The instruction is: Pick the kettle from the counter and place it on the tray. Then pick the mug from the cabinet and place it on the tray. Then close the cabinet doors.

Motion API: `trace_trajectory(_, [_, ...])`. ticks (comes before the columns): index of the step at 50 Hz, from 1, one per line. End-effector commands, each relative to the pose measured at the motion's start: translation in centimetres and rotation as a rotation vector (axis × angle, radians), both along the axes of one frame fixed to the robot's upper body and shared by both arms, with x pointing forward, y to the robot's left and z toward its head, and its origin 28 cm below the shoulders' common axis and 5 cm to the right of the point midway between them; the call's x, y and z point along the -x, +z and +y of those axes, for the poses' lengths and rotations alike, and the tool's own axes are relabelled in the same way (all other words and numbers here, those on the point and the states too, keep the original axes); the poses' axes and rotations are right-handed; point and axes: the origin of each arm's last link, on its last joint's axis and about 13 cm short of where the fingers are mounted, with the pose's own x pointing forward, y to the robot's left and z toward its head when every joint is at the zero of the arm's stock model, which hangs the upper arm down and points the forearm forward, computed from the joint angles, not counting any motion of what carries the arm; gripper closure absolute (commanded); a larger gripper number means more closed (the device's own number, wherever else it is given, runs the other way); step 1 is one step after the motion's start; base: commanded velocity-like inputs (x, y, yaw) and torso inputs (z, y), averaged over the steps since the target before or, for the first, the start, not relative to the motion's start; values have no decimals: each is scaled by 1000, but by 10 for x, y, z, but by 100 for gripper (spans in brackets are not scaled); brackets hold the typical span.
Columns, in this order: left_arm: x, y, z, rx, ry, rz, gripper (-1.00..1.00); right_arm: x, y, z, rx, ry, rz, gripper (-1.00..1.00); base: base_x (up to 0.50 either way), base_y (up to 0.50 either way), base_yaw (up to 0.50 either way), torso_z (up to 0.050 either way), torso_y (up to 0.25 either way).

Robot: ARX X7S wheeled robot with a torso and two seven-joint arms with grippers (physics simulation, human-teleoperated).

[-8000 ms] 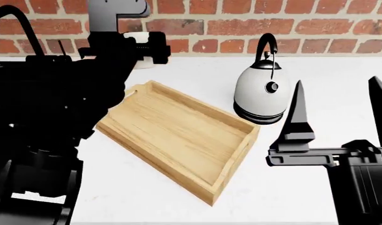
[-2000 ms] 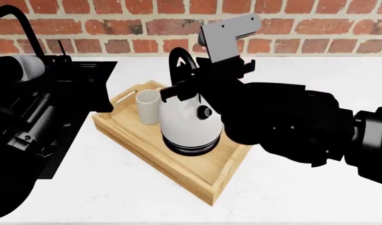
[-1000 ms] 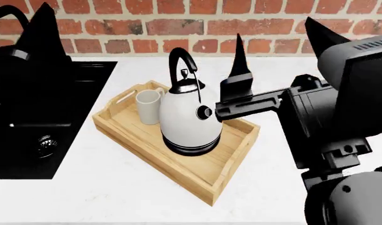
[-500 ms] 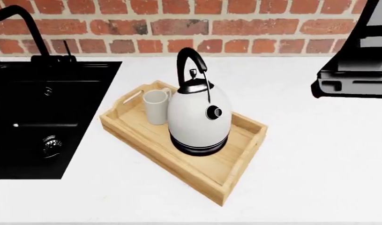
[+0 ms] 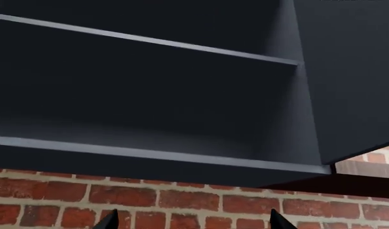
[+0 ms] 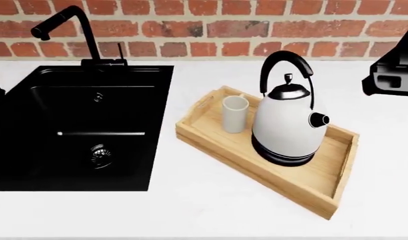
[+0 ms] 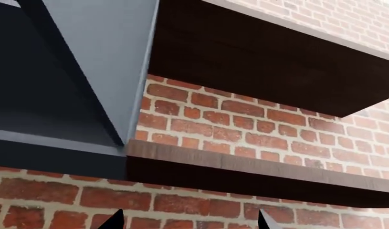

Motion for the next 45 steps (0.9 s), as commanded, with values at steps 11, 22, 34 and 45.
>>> trace_trajectory(11, [-2,-6,2,5,4,16,-100,0,-2,-1,3,-3,9,-100,0,500,0,0,0])
trace_trajectory(22, [-1,-5,4,7,10,11,-100,16,26,-8,-4,-117,11,-100,0,91,0,0,0])
trace_trajectory(34, [1,-4,5,3,5,9,-100,41,53,-56,-137,-457,-42,-100,0,0,0,0,0])
trace_trajectory(45, [0,-4,4,2,1,17,-100,53,91,-52,-89,-454,-203,-100,0,0,0,0,0])
